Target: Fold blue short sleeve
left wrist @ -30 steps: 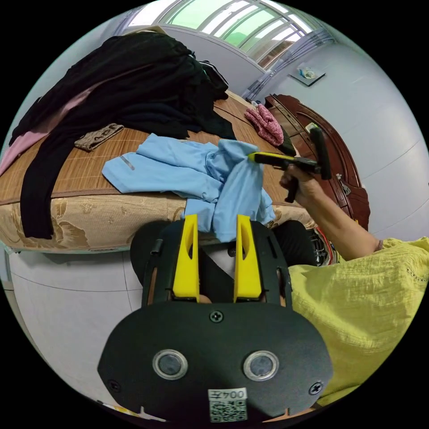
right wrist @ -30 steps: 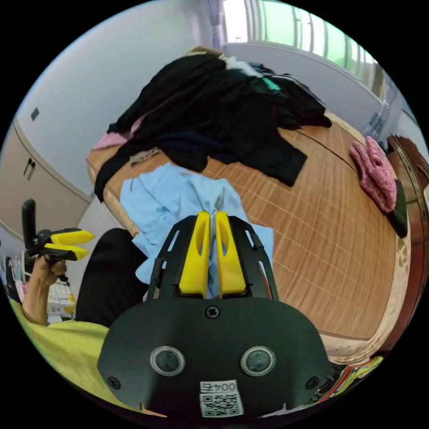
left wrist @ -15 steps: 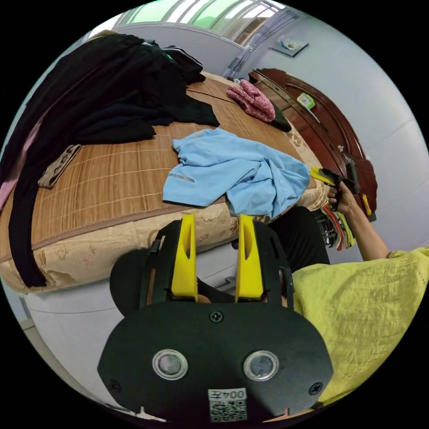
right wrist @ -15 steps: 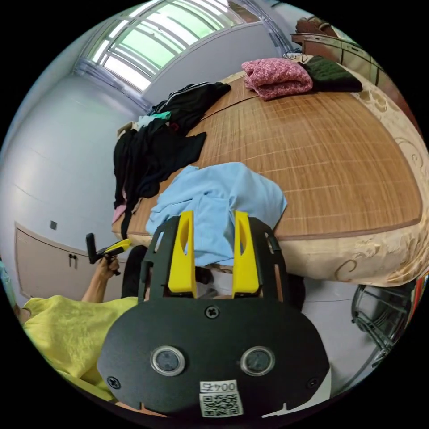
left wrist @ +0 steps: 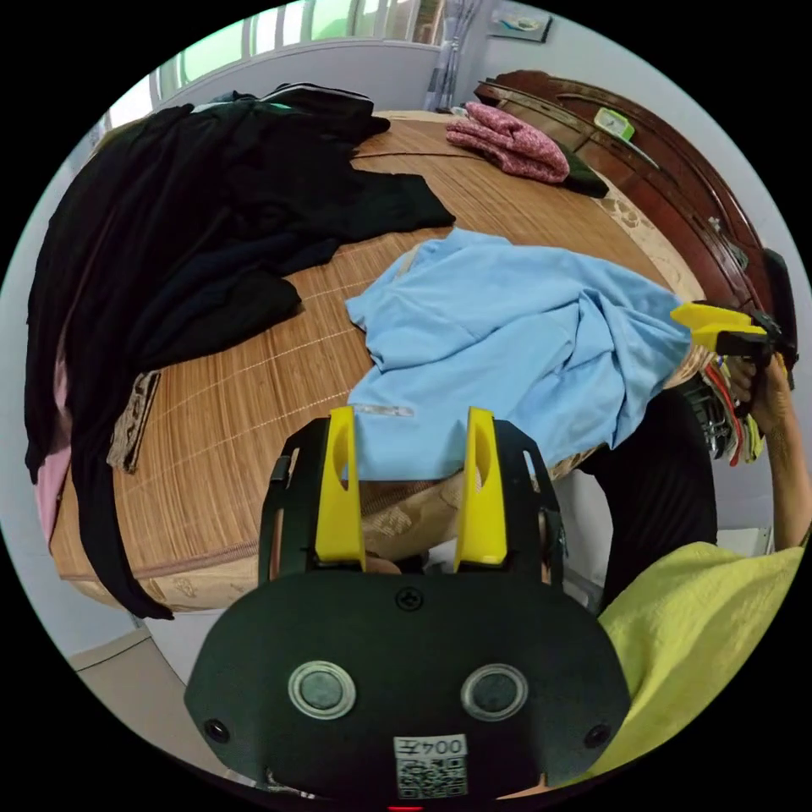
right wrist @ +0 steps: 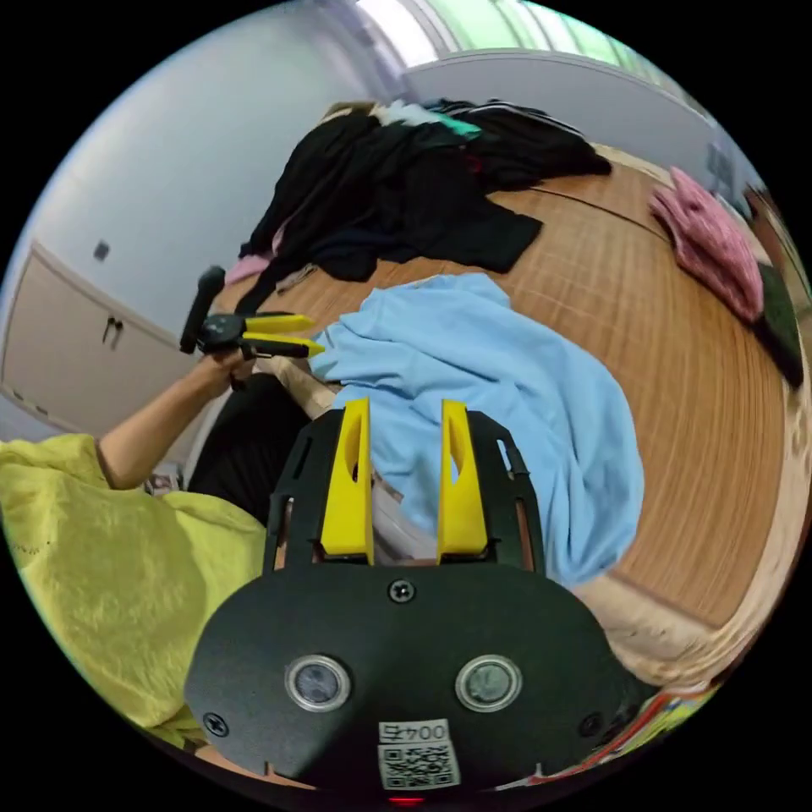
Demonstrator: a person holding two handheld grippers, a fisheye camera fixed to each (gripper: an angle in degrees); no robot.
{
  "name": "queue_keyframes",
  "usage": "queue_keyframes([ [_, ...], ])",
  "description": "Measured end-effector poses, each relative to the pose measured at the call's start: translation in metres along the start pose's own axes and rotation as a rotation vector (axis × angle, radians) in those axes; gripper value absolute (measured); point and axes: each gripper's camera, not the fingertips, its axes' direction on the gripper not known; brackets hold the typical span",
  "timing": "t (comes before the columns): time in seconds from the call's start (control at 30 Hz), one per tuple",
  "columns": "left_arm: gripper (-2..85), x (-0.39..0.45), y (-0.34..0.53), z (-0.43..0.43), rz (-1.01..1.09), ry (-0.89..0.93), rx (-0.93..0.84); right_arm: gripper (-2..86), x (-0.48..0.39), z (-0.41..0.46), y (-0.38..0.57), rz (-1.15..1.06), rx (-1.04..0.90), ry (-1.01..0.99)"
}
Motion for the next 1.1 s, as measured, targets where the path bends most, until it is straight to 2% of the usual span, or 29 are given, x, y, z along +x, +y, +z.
queue_keyframes([
  [0.17, 17.3, -0.015, -0.005, 0.008, -0.025, 0.055, -0.014, 13.7, -0.031, 0.070, -0.104, -0.146, -0.155, 0.007],
  [0.4, 15.7, -0.016, -0.003, 0.022, -0.045, 0.048, -0.046, 14.6, -0.073, 0.143, -0.159, -0.217, -0.304, 0.107],
  [0.5, 11.4, -0.014, 0.003, 0.023, -0.049, -0.004, -0.057, 5.1, -0.074, 0.160, -0.155, -0.211, -0.374, 0.254],
  [0.57, 3.6, -0.013, 0.005, 0.019, -0.035, -0.032, -0.063, 0.2, -0.062, 0.142, -0.145, -0.184, -0.301, 0.309],
  [0.7, 1.6, -0.024, 0.014, -0.005, -0.051, 0.016, 0.006, -0.6, -0.017, 0.061, -0.117, -0.031, -0.090, 0.178],
  [0.77, 1.2, -0.032, 0.020, -0.014, -0.068, 0.035, 0.031, -0.7, 0.023, -0.004, -0.078, 0.087, 0.062, 0.119],
  [0.87, 0.9, -0.040, 0.029, -0.029, -0.051, 0.111, 0.105, -0.7, 0.063, -0.068, -0.015, 0.167, 0.188, 0.010],
  [0.97, 0.7, -0.034, 0.034, -0.052, 0.006, 0.234, 0.209, -0.7, 0.087, -0.098, 0.053, 0.252, 0.229, -0.052],
  [1.03, 0.6, -0.015, 0.037, -0.064, 0.072, 0.217, 0.209, -0.6, 0.098, -0.105, 0.098, 0.315, 0.251, -0.076],
  [1.1, 0.6, -0.003, 0.042, -0.063, 0.120, 0.277, 0.201, -0.4, 0.113, -0.100, 0.142, 0.400, 0.253, -0.090],
])
